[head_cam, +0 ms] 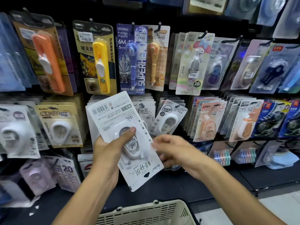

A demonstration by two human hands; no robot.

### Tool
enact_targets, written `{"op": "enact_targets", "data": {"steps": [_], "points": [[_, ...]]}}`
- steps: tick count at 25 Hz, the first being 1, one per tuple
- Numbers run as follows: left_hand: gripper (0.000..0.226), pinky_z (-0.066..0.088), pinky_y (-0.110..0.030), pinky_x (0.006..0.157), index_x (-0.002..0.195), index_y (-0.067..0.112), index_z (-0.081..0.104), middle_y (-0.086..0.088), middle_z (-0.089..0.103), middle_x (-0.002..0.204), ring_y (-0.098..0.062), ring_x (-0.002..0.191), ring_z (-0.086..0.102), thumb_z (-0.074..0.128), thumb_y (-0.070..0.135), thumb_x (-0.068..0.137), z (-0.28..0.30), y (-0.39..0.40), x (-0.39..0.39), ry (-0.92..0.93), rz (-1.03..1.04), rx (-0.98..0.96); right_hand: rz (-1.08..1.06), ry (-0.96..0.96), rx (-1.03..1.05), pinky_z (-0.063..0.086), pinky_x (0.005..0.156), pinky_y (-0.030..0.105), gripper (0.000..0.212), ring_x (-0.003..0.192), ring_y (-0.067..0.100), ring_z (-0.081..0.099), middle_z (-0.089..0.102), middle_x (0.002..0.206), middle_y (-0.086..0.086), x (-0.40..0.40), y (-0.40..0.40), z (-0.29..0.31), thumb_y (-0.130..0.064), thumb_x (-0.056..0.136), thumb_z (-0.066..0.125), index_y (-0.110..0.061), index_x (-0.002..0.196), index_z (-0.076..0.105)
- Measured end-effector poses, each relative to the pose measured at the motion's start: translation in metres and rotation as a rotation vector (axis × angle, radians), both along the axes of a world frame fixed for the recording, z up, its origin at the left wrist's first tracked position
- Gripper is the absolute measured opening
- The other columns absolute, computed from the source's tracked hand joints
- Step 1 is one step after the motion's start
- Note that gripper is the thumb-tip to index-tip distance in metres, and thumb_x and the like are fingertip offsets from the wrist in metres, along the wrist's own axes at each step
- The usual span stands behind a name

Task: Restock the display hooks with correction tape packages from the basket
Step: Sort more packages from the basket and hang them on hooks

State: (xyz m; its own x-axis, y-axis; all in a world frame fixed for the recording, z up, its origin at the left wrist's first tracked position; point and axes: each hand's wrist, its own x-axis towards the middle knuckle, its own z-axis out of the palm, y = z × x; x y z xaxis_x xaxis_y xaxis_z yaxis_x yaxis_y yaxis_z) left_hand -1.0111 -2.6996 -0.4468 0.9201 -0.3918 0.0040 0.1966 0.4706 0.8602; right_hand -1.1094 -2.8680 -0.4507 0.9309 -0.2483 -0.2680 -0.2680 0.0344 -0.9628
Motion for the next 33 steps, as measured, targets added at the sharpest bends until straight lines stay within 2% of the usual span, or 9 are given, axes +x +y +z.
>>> {"op": "enact_targets", "data": {"steps": [2,4,7,9,13,15,21,30,33], "points": [[0.043,0.061,-0.032,0.058,0.103,0.016,0.074,-0.004,0.081,0.096,-0.022,0.083,0.078,0.084,0.015,0.062,0.002,0.002,0.001,0.023,0.045,-0.014,0.159,0.011,-0.066,0.058,0.053,0.025,0.035,0.065,0.017,0.071,0.078,0.090,0.006,0.000,0.012,-0.003,-0.013,0.079,0.084,-0.014,0.108,0.065],[0.045,0.062,-0.034,0.059,0.107,0.019,0.073,-0.001,0.081,0.097,-0.019,0.083,0.078,0.084,0.016,0.063,0.004,0.005,0.003,0.048,0.094,-0.038,-0.042,-0.031,0.002,0.056,0.050,0.023,0.024,0.057,0.014,0.067,0.076,0.078,0.007,0.000,0.014,-0.001,0.002,0.081,0.078,-0.007,0.101,0.067],[0.038,0.064,-0.045,0.074,0.116,0.021,0.072,-0.001,0.080,0.105,-0.022,0.090,0.078,0.081,0.015,0.080,0.008,0.012,0.008,0.119,0.137,-0.064,-0.510,-0.241,0.268,0.062,0.061,0.030,0.024,0.073,0.019,0.073,0.077,0.093,0.014,0.000,-0.005,0.007,-0.001,0.086,0.070,0.004,0.110,0.067],[0.029,0.063,-0.046,0.076,0.117,0.024,0.071,0.001,0.080,0.105,-0.023,0.089,0.078,0.075,0.016,0.089,0.012,0.022,0.018,0.130,0.203,-0.037,-0.611,-0.411,0.274,0.063,0.067,0.032,0.020,0.083,0.020,0.072,0.076,0.104,0.015,-0.004,-0.017,0.019,-0.005,0.093,0.064,-0.002,0.111,0.069],[0.020,0.062,-0.045,0.080,0.100,0.031,0.071,0.014,0.079,0.099,-0.015,0.091,0.077,0.075,0.015,0.090,0.022,0.046,0.037,-0.080,0.353,0.154,-0.381,-0.479,-0.473,0.054,0.063,0.015,0.011,0.073,0.004,0.071,0.078,0.083,-0.005,0.006,-0.021,0.060,-0.016,0.087,0.077,-0.027,0.085,0.080],[0.019,0.061,-0.046,0.087,0.096,0.031,0.072,0.019,0.079,0.095,-0.009,0.089,0.076,0.077,0.014,0.089,0.025,0.051,0.039,-0.179,0.364,0.214,-0.294,-0.458,-0.658,0.049,0.059,0.008,0.012,0.065,-0.005,0.067,0.076,0.073,-0.011,0.031,-0.014,0.079,-0.019,0.081,0.083,-0.028,0.075,0.079],[0.023,0.058,-0.046,0.095,0.097,0.031,0.075,0.018,0.079,0.097,-0.008,0.094,0.076,0.079,0.011,0.086,0.023,0.052,0.035,-0.325,0.262,0.296,-0.204,-0.345,-0.761,0.043,0.056,0.007,0.012,0.054,-0.008,0.054,0.068,0.071,-0.005,0.099,-0.004,0.077,-0.016,0.092,0.074,-0.006,0.091,0.078],[0.032,0.057,-0.033,0.089,0.083,0.038,0.078,0.021,0.078,0.094,0.000,0.090,0.074,0.074,0.007,0.089,0.032,0.057,0.029,-0.400,0.160,0.270,-0.141,-0.160,-0.360,0.054,0.054,0.018,0.007,0.064,0.010,0.071,0.078,0.076,0.003,0.110,-0.018,0.086,-0.009,0.087,0.077,-0.013,0.082,0.080],[0.036,0.055,-0.027,0.084,0.084,0.041,0.079,0.022,0.078,0.094,0.002,0.089,0.074,0.073,0.007,0.090,0.034,0.058,0.026,-0.417,0.123,0.259,-0.059,-0.117,-0.324,0.057,0.059,0.021,0.011,0.070,0.013,0.073,0.078,0.086,0.008,0.110,-0.026,0.089,-0.007,0.092,0.070,-0.004,0.098,0.078]]}}
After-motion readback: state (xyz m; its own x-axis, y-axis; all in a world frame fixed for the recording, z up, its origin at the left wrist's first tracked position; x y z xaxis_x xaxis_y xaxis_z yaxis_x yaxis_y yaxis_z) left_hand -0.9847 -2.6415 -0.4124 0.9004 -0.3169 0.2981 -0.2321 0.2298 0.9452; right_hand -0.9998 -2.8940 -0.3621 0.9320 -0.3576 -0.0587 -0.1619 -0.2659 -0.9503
